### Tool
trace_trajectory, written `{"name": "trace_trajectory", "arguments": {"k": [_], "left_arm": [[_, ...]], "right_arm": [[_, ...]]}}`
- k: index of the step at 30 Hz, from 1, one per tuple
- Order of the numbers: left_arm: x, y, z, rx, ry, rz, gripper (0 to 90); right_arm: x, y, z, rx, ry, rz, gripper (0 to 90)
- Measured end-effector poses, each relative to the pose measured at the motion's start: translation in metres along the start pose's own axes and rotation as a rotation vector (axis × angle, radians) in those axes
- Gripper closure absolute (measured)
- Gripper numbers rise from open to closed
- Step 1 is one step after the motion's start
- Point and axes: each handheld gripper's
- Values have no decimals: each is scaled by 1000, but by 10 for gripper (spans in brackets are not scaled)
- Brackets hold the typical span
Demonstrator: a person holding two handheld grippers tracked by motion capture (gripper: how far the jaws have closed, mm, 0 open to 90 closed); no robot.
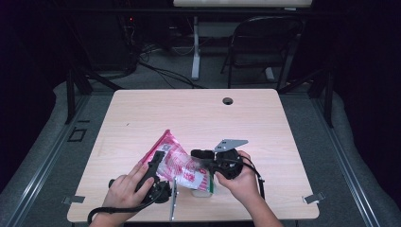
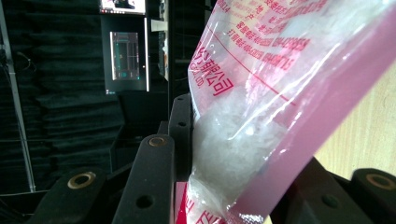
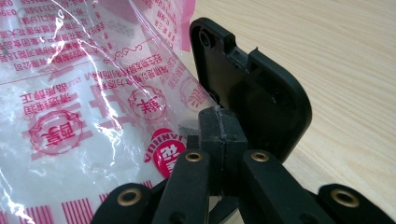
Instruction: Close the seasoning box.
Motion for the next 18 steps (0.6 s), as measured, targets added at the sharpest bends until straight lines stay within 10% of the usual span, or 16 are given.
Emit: {"name": "trace_trajectory", "arguments": {"k": [18], "left_arm": [[13, -4, 4, 44, 13, -80, 727]], "right_arm": [[-1, 3, 0, -2, -3, 1, 900]]}}
Point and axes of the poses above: each handheld gripper's, and its own axes: z roughly forward along the jaws, x roughly out of its underside, y roughly to its left, and after that the axes turned 15 degrees about -z, right-handed
